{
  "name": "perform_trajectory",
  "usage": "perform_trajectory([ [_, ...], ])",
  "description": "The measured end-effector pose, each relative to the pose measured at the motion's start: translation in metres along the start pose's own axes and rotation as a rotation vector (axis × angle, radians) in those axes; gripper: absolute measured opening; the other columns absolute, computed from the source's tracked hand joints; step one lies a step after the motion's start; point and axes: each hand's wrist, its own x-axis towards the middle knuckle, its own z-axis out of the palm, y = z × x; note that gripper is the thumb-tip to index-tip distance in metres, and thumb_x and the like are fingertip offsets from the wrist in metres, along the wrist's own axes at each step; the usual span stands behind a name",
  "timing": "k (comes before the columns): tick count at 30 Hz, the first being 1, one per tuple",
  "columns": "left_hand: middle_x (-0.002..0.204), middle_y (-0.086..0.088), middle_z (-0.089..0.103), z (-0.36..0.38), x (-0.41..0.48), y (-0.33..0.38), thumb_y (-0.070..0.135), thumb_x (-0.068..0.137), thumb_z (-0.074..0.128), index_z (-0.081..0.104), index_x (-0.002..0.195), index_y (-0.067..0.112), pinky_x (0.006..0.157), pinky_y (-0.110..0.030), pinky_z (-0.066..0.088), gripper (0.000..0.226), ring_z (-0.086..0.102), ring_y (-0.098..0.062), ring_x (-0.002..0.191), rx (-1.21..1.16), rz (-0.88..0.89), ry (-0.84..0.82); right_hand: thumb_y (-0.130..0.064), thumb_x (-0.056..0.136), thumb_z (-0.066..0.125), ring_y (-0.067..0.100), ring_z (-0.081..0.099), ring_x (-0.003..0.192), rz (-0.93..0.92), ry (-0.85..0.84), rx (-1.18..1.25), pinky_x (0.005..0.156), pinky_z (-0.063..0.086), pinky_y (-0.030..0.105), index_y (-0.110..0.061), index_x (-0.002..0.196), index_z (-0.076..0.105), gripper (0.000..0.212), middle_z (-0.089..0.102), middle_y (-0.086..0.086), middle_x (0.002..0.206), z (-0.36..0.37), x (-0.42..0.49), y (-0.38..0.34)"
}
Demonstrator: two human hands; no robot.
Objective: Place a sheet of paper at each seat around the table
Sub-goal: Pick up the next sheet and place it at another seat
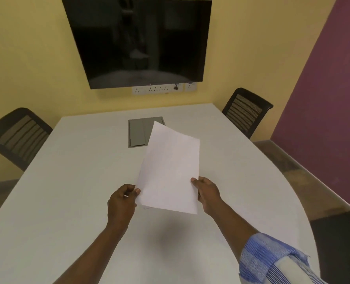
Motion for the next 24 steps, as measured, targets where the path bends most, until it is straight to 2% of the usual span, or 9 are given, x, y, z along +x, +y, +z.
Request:
perform_trajectory([
  [3, 0.093, 0.003, 0.072, 0.008, -0.006, 0.0, 0.018, 0.094, 0.066, 0.07, 0.091, 0.031, 0.069, -0.036, 0.053, 0.014, 0.066, -0.021, 0.083, -0.061, -0.001, -0.098, -0.017, 0.092, 0.07, 0.026, 0.067, 0.091, -0.07, 0.036, -0.022, 0.092, 0.056, 0.045, -0.007, 0.103, 0.069, 0.015, 0.073, 0.016, 0.115, -0.013, -0.02, -0.005],
  [6, 0.102, 0.0, 0.072, 0.021, -0.012, 0.003, 0.009, 0.094, 0.064, 0.064, 0.107, 0.028, 0.072, -0.036, 0.055, 0.024, 0.069, -0.022, 0.092, -0.179, -0.082, -0.276, -0.018, 0.092, 0.07, 0.026, 0.068, 0.09, -0.114, 0.07, -0.032, 0.087, 0.057, 0.042, -0.009, 0.106, 0.071, 0.017, 0.075, 0.014, 0.112, -0.034, -0.04, -0.007],
  [9, 0.111, -0.005, 0.074, 0.039, -0.019, 0.009, 0.013, 0.092, 0.067, 0.062, 0.118, 0.023, 0.09, -0.049, 0.054, 0.028, 0.071, -0.028, 0.1, -0.241, -0.178, -0.44, -0.021, 0.091, 0.071, 0.026, 0.056, 0.086, -0.145, 0.102, -0.072, 0.079, 0.047, 0.04, -0.01, 0.108, 0.071, 0.021, 0.07, 0.023, 0.117, -0.063, -0.061, -0.009],
  [14, 0.112, -0.011, 0.075, 0.077, -0.05, 0.035, 0.026, 0.088, 0.075, 0.064, 0.118, 0.018, 0.08, -0.042, 0.052, 0.033, 0.069, -0.03, 0.09, -0.294, -0.227, -0.549, -0.023, 0.091, 0.071, 0.025, 0.059, 0.087, -0.191, 0.154, -0.113, 0.078, 0.044, 0.037, -0.013, 0.106, 0.073, 0.018, 0.074, 0.015, 0.112, -0.126, -0.1, -0.016],
  [17, 0.11, -0.014, 0.074, 0.104, -0.079, 0.058, 0.027, 0.088, 0.075, 0.066, 0.115, 0.015, 0.073, -0.038, 0.054, 0.03, 0.069, -0.028, 0.083, -0.314, -0.208, -0.582, -0.025, 0.092, 0.071, 0.027, 0.068, 0.099, -0.22, 0.196, -0.123, 0.077, 0.05, 0.033, -0.015, 0.107, 0.072, 0.018, 0.075, 0.007, 0.11, -0.169, -0.127, -0.02],
  [20, 0.106, -0.013, 0.075, 0.133, -0.117, 0.085, 0.027, 0.09, 0.073, 0.068, 0.111, 0.012, 0.068, -0.035, 0.055, 0.026, 0.07, -0.025, 0.076, -0.31, -0.161, -0.624, -0.026, 0.093, 0.07, 0.032, 0.067, 0.106, -0.254, 0.24, -0.113, 0.087, 0.057, 0.043, -0.015, 0.106, 0.071, 0.017, 0.075, 0.005, 0.11, -0.216, -0.159, -0.021],
  [22, 0.105, -0.012, 0.075, 0.152, -0.147, 0.103, 0.027, 0.09, 0.073, 0.068, 0.109, 0.011, 0.068, -0.035, 0.056, 0.026, 0.07, -0.025, 0.077, -0.313, -0.127, -0.648, -0.026, 0.093, 0.07, 0.031, 0.068, 0.105, -0.271, 0.255, -0.09, 0.097, 0.055, 0.053, -0.015, 0.105, 0.072, 0.017, 0.075, 0.005, 0.109, -0.249, -0.185, -0.021],
  [24, 0.103, -0.01, 0.075, 0.169, -0.181, 0.121, 0.028, 0.089, 0.074, 0.069, 0.107, 0.011, 0.069, -0.035, 0.056, 0.025, 0.07, -0.025, 0.08, -0.316, -0.102, -0.67, -0.027, 0.093, 0.07, 0.03, 0.069, 0.104, -0.284, 0.27, -0.068, 0.096, 0.055, 0.054, -0.016, 0.104, 0.072, 0.016, 0.076, 0.003, 0.108, -0.283, -0.213, -0.019],
])
